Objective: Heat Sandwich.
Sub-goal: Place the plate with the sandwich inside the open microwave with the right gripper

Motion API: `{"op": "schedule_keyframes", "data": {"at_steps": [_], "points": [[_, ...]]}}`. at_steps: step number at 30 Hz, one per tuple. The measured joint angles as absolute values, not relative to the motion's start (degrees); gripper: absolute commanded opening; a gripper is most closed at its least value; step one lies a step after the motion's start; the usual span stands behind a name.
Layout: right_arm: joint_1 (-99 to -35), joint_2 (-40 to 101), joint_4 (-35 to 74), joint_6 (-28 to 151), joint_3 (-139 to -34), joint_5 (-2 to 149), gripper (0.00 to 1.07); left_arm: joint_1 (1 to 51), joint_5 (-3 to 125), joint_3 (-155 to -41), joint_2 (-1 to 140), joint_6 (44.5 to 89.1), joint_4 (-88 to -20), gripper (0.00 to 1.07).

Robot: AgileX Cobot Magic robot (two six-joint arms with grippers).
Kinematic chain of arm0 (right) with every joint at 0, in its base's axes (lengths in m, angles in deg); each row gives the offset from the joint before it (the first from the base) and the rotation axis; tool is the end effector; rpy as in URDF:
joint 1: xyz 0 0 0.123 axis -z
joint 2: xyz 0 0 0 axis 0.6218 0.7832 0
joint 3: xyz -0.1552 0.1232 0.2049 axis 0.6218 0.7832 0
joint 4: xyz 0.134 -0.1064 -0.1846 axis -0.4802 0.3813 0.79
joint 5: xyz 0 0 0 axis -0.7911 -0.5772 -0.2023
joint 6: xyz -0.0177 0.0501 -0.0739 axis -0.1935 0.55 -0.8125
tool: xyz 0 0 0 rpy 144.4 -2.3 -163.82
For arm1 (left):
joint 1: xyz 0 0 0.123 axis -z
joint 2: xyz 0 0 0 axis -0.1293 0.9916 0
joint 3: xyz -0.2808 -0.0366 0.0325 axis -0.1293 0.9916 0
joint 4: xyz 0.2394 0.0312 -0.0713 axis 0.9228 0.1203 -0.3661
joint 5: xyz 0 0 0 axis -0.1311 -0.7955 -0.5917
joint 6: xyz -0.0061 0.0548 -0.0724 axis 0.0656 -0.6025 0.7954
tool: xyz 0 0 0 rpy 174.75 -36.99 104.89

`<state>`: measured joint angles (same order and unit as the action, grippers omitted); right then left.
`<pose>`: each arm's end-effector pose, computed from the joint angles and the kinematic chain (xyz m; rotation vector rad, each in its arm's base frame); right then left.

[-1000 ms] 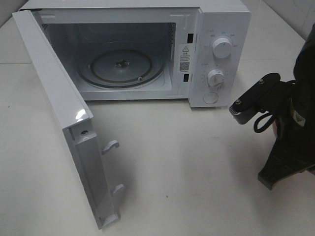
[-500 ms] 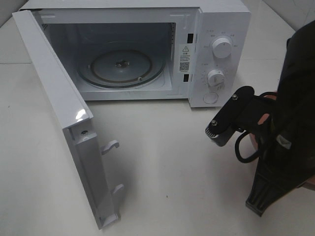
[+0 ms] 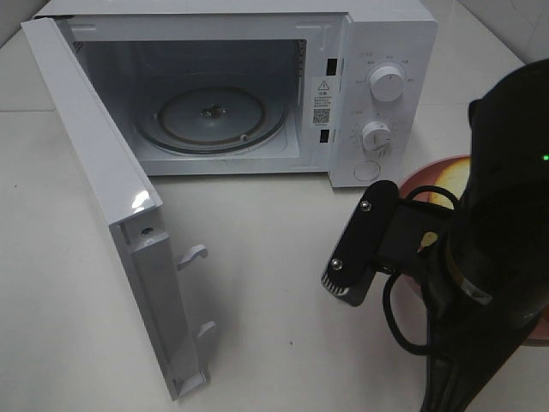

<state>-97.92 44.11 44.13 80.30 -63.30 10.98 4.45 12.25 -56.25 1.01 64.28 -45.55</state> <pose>0.1417 0.1754 0.2051 -1.4175 2.5461 -0.4659 -0.0046 -0.0087 0.2781 0.0630 2.0251 -0.0240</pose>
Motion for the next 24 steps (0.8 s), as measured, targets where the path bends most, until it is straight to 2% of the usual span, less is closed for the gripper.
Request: {"op": "schedule_keyframes", "data": {"at_steps": [24], "points": [[-98.5,44.1,44.2,58.8,-63.3,19.9,0.00,4.4,12.2,-56.2,1.0,64.3,-45.6,0.98]]}}
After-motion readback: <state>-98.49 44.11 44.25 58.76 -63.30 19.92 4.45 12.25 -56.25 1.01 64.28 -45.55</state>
